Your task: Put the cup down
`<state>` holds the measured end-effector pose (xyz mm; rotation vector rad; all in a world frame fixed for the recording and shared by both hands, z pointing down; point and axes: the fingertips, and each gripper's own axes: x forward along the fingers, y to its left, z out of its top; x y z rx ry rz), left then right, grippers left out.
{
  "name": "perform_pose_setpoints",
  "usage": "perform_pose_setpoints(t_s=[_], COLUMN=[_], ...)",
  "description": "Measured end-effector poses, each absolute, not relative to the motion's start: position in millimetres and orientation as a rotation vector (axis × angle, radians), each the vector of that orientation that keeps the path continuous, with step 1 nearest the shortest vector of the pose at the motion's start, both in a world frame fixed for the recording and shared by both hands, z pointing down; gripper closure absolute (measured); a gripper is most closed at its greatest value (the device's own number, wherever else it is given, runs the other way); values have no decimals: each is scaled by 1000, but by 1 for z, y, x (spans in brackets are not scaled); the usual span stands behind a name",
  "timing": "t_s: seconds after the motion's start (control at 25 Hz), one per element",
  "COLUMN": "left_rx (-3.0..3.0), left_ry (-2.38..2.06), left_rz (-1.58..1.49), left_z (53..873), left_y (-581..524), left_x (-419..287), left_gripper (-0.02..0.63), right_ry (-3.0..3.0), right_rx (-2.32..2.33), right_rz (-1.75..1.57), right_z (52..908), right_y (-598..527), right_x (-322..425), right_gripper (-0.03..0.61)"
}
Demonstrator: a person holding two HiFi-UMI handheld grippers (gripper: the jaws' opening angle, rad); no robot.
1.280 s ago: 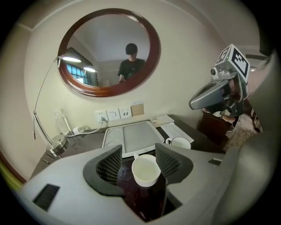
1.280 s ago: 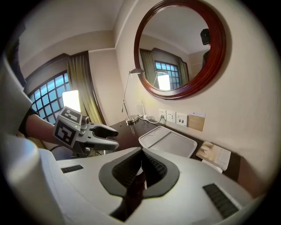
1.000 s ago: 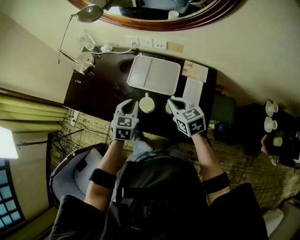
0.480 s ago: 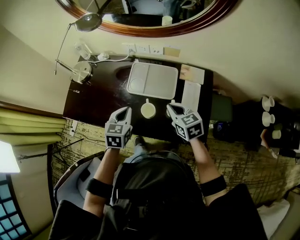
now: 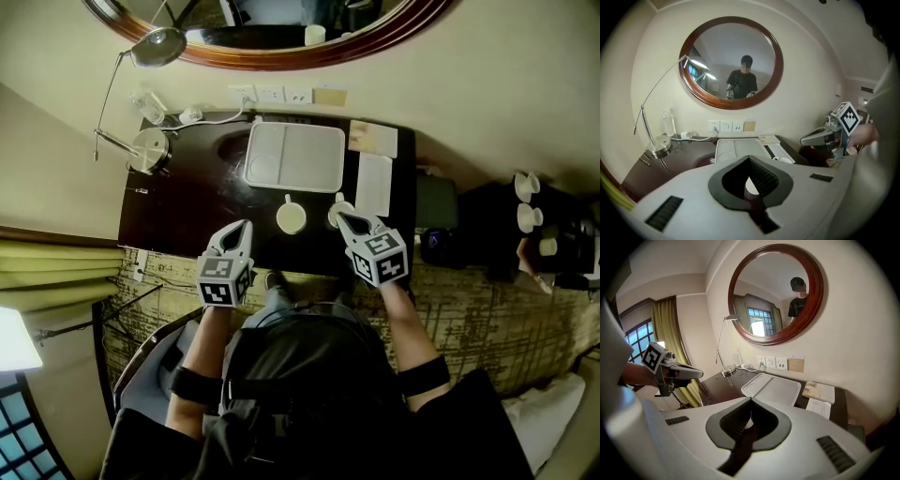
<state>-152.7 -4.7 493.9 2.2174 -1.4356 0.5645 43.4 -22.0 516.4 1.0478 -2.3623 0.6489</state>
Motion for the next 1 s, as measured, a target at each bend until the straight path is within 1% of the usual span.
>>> perform_pose_setpoints(t_s=[0.56, 0.68, 0.84, 0.96, 1.0], left_rx=[2186, 2182, 2168, 2160, 2159], left_ry=[-1413, -1423, -1411, -1423, -1416], left_rz=[534, 525, 529, 521, 520], left_z=[499, 499, 504, 507, 508], left_y=[-4, -4, -1, -2, -2], left_x=[-146, -147, -148, -151, -149], left_gripper=[611, 611, 611, 611, 611], right_ry=[-2361, -2356, -2327, -2291, -2277], right_rx=[1043, 1042, 1025, 947, 907], right_rz=[657, 647, 595, 518, 484], right_z=[519, 521, 529, 539, 543], right_y=[-20, -22, -23, -20, -19], right_x=[46, 45, 45, 44, 43], right_gripper=[575, 547, 536, 386, 354])
